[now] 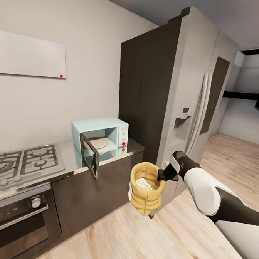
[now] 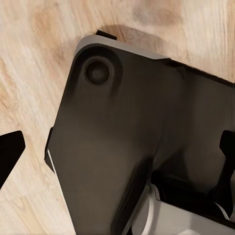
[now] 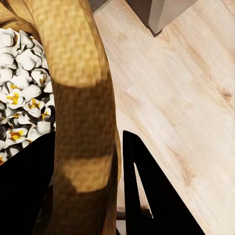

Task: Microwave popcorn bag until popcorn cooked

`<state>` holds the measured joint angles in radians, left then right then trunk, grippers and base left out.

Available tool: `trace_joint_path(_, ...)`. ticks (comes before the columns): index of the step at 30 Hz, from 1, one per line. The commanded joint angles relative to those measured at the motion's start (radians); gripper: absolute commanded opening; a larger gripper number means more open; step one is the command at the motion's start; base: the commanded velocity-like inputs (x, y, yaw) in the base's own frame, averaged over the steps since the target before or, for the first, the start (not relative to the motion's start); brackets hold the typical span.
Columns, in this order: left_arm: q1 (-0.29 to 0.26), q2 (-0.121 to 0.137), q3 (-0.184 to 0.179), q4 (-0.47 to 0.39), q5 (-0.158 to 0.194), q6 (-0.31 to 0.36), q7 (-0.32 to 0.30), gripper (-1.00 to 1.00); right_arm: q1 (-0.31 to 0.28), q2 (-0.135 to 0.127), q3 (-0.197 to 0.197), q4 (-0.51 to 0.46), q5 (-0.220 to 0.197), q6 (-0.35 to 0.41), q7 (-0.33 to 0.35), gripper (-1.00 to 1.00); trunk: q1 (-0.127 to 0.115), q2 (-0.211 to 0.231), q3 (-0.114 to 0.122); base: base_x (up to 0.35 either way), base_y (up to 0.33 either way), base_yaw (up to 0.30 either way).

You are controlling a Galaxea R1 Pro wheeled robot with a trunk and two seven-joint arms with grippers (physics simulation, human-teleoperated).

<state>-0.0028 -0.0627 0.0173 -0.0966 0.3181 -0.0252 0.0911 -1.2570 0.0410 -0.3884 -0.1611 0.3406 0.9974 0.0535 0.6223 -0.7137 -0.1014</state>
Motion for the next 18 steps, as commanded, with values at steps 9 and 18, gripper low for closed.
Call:
trace_joint_path(9, 0.0, 0.0, 0.001, 0.003, 0.003, -0.027, 0.001, 1.0, -0.001, -0.001, -0.007, -0.002, 0.011, 0.005, 0.008, -1.0, -0.019, 0.034, 0.014, 0.0, 0.0, 0.0)
trace_joint_path(18, 0.0, 0.001, 0.001, 0.005, 0.004, -0.027, 0.001, 1.0, -0.001, -0.002, -0.007, -0.003, 0.01, 0.005, 0.008, -1.0, -0.053, 0.097, 0.042, 0.0, 0.0, 0.0)
